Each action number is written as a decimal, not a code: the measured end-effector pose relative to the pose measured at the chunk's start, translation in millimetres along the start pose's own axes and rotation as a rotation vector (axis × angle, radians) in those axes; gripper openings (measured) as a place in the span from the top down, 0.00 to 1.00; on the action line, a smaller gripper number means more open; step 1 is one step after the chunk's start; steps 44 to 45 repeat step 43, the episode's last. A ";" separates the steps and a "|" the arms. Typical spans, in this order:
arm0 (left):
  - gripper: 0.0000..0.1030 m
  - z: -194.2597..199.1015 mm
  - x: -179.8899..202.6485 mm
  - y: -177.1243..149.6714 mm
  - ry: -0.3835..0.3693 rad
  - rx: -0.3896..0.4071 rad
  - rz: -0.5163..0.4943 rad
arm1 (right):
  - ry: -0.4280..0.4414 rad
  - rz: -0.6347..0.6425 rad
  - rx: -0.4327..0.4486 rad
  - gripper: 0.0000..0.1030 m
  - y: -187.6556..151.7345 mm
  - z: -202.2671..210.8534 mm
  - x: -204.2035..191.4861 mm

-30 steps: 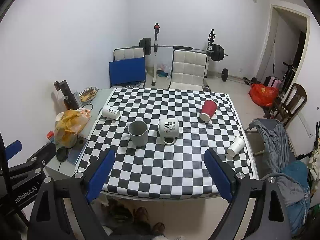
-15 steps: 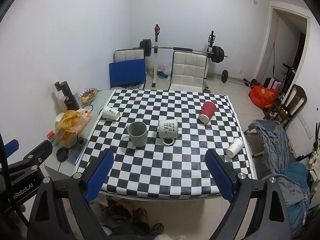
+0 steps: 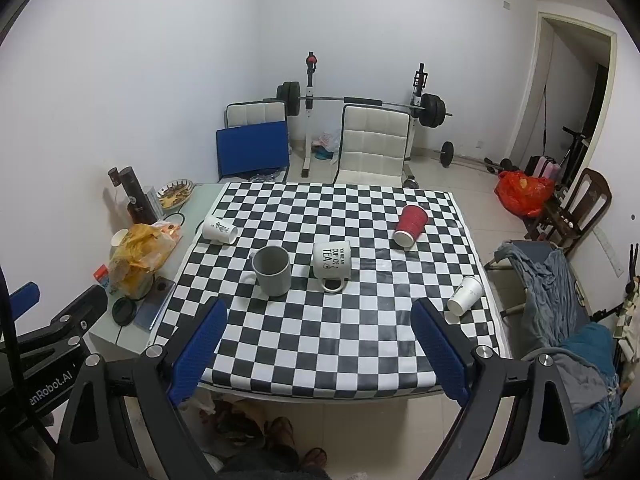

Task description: Flip cup upright

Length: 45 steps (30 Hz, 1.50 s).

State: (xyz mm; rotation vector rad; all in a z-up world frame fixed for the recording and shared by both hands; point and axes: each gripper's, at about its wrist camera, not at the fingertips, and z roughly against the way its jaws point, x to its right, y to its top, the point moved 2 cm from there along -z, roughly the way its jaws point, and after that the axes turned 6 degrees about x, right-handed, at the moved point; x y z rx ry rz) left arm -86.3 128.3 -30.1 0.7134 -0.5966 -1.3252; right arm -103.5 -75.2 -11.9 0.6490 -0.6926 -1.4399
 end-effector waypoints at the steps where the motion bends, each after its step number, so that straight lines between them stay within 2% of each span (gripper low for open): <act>1: 0.03 -0.1 -0.3 0.1 0.002 0.001 -0.002 | 0.000 -0.002 0.001 0.08 0.8 1.2 0.6; 45: 0.03 14.6 2.6 7.5 0.010 0.029 0.008 | -0.005 -0.004 0.010 0.08 8.9 9.5 -4.6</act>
